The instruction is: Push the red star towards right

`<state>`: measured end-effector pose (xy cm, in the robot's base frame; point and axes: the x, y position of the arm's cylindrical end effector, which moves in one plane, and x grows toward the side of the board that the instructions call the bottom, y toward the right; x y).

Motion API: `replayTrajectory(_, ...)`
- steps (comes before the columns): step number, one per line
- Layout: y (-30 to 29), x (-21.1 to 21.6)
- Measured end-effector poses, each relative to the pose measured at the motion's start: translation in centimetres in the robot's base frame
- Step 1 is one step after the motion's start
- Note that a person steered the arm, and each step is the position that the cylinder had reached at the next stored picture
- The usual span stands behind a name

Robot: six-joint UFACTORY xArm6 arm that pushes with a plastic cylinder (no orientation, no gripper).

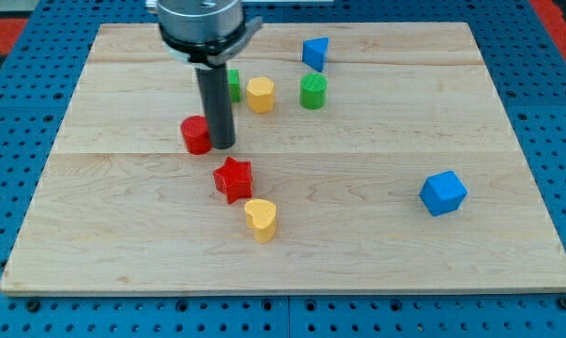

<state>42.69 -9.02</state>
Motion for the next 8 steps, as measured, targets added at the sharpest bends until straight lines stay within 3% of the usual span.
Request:
replayTrajectory(1,-3.6,4.0)
replayTrajectory(2,1.3,7.1)
replayTrajectory(3,8.8,5.2)
replayTrajectory(4,10.1,3.7)
replayTrajectory(5,7.3,2.9)
replayTrajectory(7,15.9,1.6)
replayTrajectory(8,17.3,3.7)
